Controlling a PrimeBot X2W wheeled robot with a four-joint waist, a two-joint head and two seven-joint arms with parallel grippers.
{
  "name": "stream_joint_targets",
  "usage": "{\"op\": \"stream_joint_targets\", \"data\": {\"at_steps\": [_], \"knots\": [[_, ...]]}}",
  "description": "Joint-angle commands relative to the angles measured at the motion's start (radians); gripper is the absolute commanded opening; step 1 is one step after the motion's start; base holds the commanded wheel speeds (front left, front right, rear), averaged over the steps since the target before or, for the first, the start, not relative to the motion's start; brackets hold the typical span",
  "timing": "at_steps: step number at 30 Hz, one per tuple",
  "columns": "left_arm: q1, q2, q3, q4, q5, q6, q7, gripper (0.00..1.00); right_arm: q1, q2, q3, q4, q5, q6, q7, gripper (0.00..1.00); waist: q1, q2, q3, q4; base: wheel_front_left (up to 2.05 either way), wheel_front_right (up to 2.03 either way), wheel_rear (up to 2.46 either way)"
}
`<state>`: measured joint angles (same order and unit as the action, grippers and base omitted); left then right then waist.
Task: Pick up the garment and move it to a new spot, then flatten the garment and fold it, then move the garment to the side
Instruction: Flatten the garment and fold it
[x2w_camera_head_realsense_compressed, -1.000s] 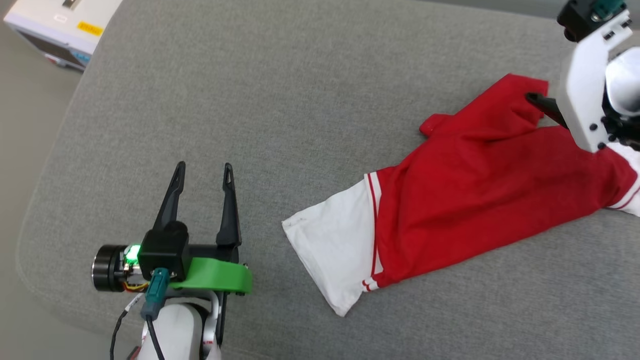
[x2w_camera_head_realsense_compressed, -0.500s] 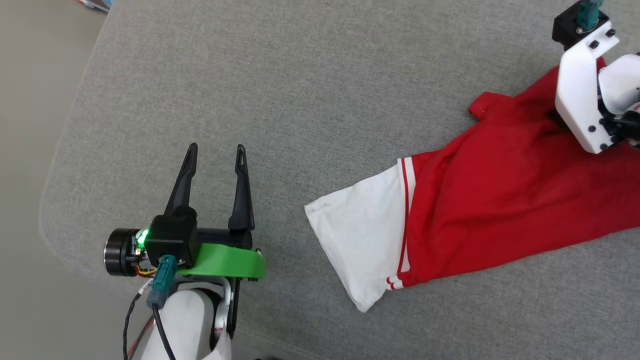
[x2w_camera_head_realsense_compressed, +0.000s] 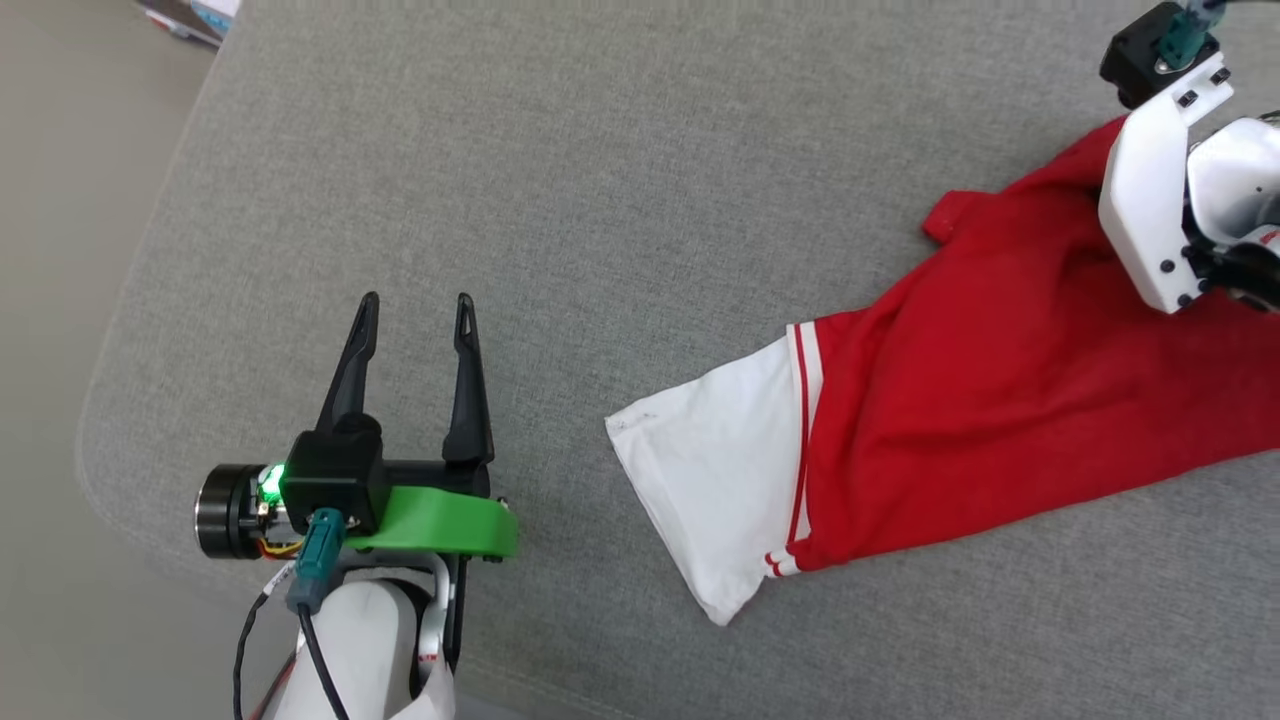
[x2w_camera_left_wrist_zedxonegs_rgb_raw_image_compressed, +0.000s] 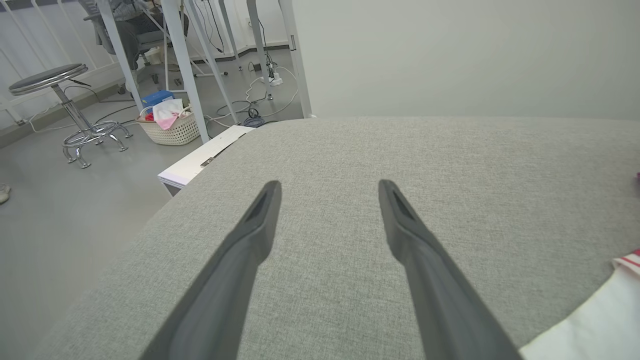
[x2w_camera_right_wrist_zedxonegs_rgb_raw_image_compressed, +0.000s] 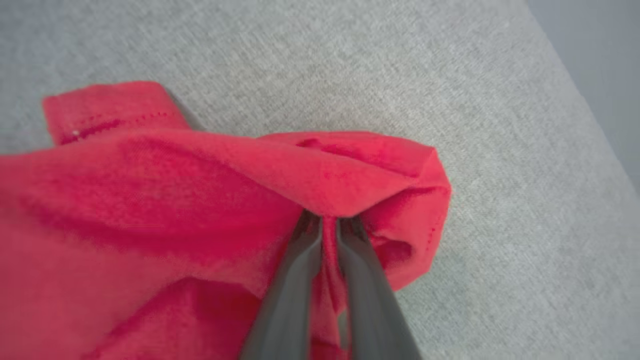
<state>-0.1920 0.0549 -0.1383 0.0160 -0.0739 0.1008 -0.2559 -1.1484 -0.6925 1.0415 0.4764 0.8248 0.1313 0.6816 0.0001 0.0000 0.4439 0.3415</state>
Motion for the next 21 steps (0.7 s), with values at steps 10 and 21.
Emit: {"op": "stream_joint_targets", "data": {"at_steps": [10, 21], "knots": [[0.1, 0.013, 0.048, 0.021, 0.042, -0.016, -0.006, 1.0, 0.149, -0.124, -0.049, -0.262, 0.097, -0.001, -0.245, 0.0, -0.0001, 0.0, -0.21, -0.103, 0.0, 0.0, 0.0], [0.2, 0.031, 0.079, 0.04, 0.049, -0.017, -0.006, 1.0, 0.667, -0.262, -0.26, -0.467, 0.154, -0.001, -0.317, 0.0, -0.0001, 0.0, -0.322, -0.204, 0.0, 0.0, 0.0]]}}
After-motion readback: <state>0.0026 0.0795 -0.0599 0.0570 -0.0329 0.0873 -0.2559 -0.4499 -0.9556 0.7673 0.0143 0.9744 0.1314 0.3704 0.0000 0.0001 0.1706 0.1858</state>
